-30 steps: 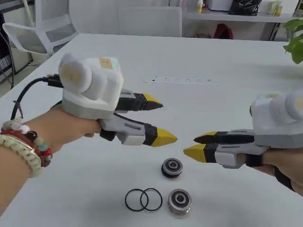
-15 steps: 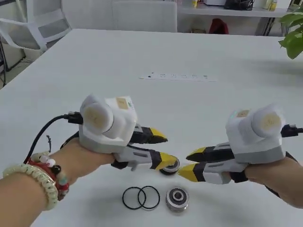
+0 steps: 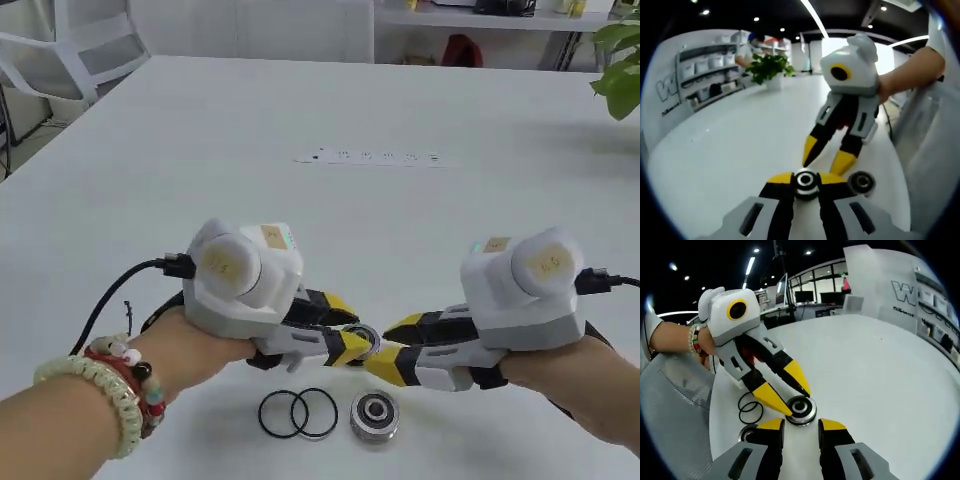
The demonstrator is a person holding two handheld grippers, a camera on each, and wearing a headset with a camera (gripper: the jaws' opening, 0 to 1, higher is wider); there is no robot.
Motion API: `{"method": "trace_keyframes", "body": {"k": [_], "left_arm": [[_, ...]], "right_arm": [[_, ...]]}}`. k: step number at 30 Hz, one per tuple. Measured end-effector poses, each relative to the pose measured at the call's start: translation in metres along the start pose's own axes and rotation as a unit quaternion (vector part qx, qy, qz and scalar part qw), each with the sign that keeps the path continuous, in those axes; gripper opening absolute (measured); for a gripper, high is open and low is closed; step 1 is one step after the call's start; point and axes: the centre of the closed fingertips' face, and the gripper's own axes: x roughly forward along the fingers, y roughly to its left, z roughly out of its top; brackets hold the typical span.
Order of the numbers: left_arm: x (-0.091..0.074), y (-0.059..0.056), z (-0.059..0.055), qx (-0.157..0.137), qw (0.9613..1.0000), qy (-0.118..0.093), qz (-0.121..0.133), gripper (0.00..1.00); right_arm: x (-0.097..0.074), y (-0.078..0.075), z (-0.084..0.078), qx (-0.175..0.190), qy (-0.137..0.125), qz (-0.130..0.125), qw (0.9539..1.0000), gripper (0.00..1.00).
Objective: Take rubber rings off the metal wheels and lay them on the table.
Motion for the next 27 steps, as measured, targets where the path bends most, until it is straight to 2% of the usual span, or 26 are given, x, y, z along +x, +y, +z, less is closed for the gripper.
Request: {"method": "trace_keyframes", "body": {"k": [2, 3, 4, 5, 9, 15, 27], "left_arm": [[0.0022, -0.0013, -0.0026, -0.001, 1.0, 0.005, 0.0, 0.18], [0.0028, -0.0016, -0.0096, 0.01, 0.9997, 0.023, 0.003, 0.18], [0.0027, -0.0035, -0.0029, 0.008, 1.0, 0.003, 0.001, 0.17], [0.0005, -0.0027, -0.0044, 0.002, 1.0, 0.008, 0.002, 0.17], [0.0001, -0.0019, -0.0059, -0.014, 0.9998, 0.006, 0.008, 0.15], [-0.0004, -0.0019, -0.0073, -0.016, 0.9998, 0.007, 0.007, 0.14], [-0.0012, -0.0031, -0.0083, -0.019, 0.9998, 0.01, 0.005, 0.14]], "right_arm": [[0.0019, 0.0017, -0.0006, -0.005, 0.003, 0.0, 1.0, 0.25], [0.0023, 0.0017, -0.0008, -0.007, 0.005, 0.0, 1.0, 0.25], [0.003, 0.0022, -0.001, -0.008, 0.005, -0.001, 1.0, 0.25], [0.0034, 0.0021, -0.001, -0.009, 0.005, -0.002, 0.9999, 0.25], [0.0052, 0.0014, -0.0001, -0.01, 0.003, -0.007, 0.9999, 0.27], [0.0056, 0.0006, -0.0011, -0.016, 0.005, -0.01, 0.9998, 0.21], [0.0018, 0.0036, -0.0022, -0.027, 0.011, 0.002, 0.9996, 0.15]]}}
